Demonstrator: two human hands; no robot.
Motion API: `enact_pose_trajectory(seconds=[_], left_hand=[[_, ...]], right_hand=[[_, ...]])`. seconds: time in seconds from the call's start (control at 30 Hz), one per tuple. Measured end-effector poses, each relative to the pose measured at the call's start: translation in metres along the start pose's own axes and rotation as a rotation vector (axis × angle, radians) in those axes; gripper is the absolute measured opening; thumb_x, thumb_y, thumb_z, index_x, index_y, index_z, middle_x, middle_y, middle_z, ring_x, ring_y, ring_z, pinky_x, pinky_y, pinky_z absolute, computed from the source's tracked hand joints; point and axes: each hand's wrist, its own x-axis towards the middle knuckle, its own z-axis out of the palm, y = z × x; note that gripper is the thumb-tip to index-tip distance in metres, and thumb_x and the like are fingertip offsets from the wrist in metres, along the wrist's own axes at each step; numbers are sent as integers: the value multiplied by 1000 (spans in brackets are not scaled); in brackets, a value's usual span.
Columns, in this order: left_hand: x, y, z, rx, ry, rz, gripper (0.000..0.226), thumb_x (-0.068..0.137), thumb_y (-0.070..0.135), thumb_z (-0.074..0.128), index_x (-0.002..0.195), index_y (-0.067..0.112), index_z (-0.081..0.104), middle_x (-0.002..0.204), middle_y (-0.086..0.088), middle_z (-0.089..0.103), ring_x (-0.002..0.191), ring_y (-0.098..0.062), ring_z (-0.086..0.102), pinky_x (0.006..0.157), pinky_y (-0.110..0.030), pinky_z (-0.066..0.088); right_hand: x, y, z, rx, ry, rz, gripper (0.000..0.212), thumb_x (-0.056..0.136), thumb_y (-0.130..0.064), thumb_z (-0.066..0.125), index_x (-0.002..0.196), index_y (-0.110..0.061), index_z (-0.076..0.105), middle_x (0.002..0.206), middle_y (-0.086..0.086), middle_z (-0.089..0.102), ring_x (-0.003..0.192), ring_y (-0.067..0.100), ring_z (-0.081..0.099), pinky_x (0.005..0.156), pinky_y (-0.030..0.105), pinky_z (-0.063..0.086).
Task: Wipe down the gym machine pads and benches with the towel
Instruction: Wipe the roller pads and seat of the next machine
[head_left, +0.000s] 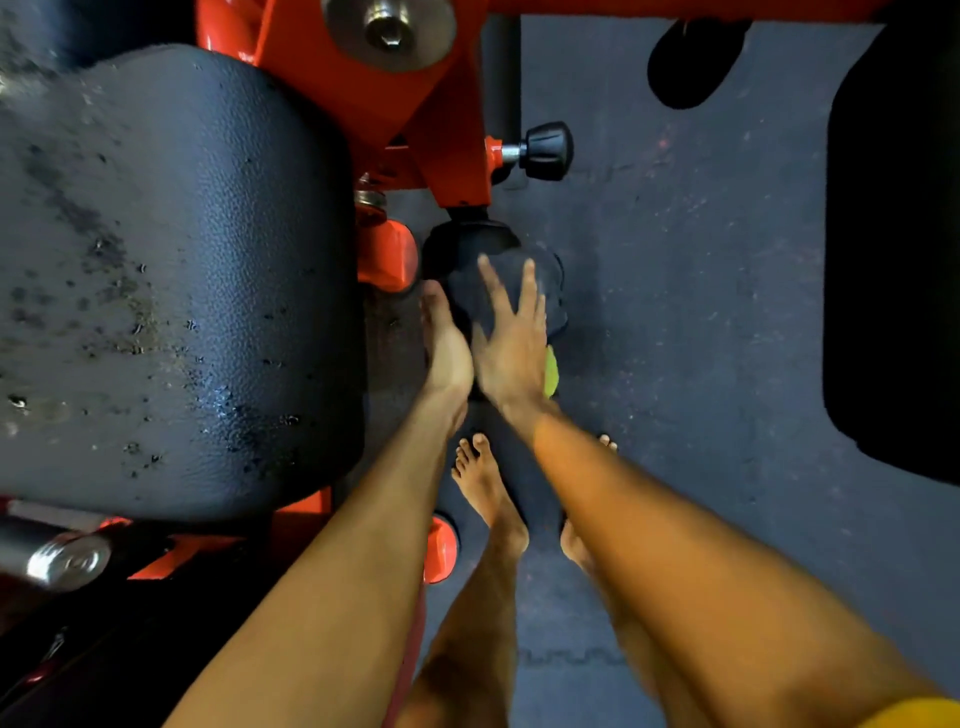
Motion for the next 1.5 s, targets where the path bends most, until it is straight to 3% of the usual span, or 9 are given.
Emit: enact_pose_trajectory(seconds=[0.2,0.37,0.53,0.7,0.9,0.97,1.07,1.27,1.5], left_hand=[[14,-25,-1,-54,74,91,121,62,107,30,157,32,37,162,10,37,147,-3,33,126,-40,23],[-43,12,8,-101,71,92,67,103,64,25,135,17,61,130,-4,69,114,-5,65,110,-23,44],[-76,5,3,-35,87,115,64,107,59,27,147,14,49,136,6,54,129,-9,49,114,-29,34],[-136,-1,-2,12,101,116,69,101,64,35,148,16,50,146,-7,57,135,-20,53,118,-45,39],[-222,30,-8,89,126,143,63,99,58,42,145,17,53,145,-3,58,134,-17,52,117,-41,38],[-250,51,-9,116,132,193,46,106,40,43,144,15,54,144,-3,57,132,-15,52,113,-31,39],[-275,71,-13,158,147,249,36,107,20,44,141,13,55,140,-6,60,128,-17,54,108,-29,41],[-304,96,-38,205,114,323,35,102,22,47,130,14,65,127,-6,68,117,-15,62,111,-45,45],[-314,140,-94,246,285,609,34,102,3,44,126,11,67,128,-1,67,120,-12,61,108,-26,45]], right_hand=[[26,-11,-4,-3,-27,0,69,103,-24,56,161,-45,25,173,8,-3,156,45,7,121,63,25],[-44,19,-7,-155,-112,-78,72,97,-13,61,159,-39,34,173,2,1,154,40,22,112,54,43],[-60,18,-40,-130,-200,-24,56,100,-10,55,152,-27,46,170,0,20,134,38,51,93,49,50],[-81,-13,-89,56,-175,13,46,102,-17,48,147,-26,49,159,2,41,133,31,53,105,53,46],[-127,-64,-145,206,-149,25,42,106,-29,49,148,-30,49,160,-2,41,140,22,48,113,46,42],[-144,-86,-163,224,-175,24,43,107,-30,49,151,-29,46,162,-2,39,144,22,44,116,44,39],[-164,-113,-182,234,-175,31,43,108,-32,49,151,-30,45,159,-6,42,140,21,48,111,37,41],[-186,-169,-198,359,-149,40,44,108,-25,51,151,-29,47,156,-6,46,140,14,44,105,20,32],[-184,-235,-188,438,-64,-17,47,105,-25,57,150,-28,46,153,-7,49,136,10,47,111,29,38]])
